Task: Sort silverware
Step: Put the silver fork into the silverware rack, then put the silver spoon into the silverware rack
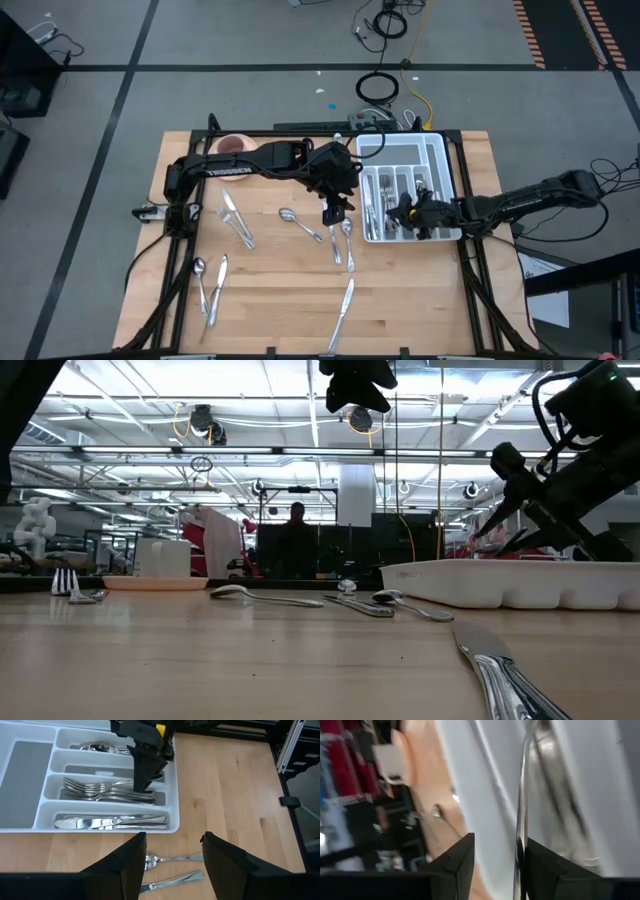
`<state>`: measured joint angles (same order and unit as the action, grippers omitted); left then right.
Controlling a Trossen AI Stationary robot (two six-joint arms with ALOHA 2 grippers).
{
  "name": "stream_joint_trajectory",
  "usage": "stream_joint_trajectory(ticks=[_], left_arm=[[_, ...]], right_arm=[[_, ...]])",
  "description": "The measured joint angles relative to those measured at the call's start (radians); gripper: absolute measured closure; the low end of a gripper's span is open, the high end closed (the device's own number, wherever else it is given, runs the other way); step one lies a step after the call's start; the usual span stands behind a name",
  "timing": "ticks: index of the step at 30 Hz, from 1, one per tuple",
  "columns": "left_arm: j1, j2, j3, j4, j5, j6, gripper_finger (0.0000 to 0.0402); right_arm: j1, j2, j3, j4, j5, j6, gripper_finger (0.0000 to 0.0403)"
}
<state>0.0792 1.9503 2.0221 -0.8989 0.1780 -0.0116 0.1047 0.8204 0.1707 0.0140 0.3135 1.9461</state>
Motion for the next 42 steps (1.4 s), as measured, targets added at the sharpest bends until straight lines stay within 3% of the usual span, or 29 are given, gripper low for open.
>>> stream_joint_trajectory(ticks=[9,17,22,27,31,34,38,42], left_arm=[[0.0,0.0,0.0,0.0,0.0,0.0,0.0206],[0.0,0.0,0.0,0.0,0.0,0.001,0.0206],[0.0,0.0,0.0,0.0,0.0,-0.003,0.0206],[-0.004,0.0,0.0,0.0,-0.001,-0.006,0.0206],[-0.008,0.0,0.0,-0.06,-0.017,-0.006,0.0206],[-0.008,0.012,-0.014,-0.159,-0.095,-0.007,0.0206],[-0.014,0.017,-0.108,-0.255,-0.132,-0.008,0.0206],[-0.065,-0.002,-0.265,-0.271,-0.149,-0.005,0.0206]], right_arm=[[-0.077,0.002,-0.004,-0.102,-0.142,-0.151,0.0266],[-0.106,0.001,0.007,-0.111,-0.158,-0.235,0.0266],[-0.118,0.002,0.102,-0.168,-0.188,-0.346,0.0266],[-0.119,0.002,0.311,-0.409,-0.19,-0.517,0.0266],[-0.118,0.003,0.517,-0.729,-0.139,-0.66,0.0266],[-0.117,0.012,0.646,-0.973,-0.132,-0.731,0.0266],[-0.094,0.023,0.741,-1.183,-0.17,-0.783,0.0266],[-0.036,0.042,0.75,-1.218,-0.197,-0.83,0.0266]])
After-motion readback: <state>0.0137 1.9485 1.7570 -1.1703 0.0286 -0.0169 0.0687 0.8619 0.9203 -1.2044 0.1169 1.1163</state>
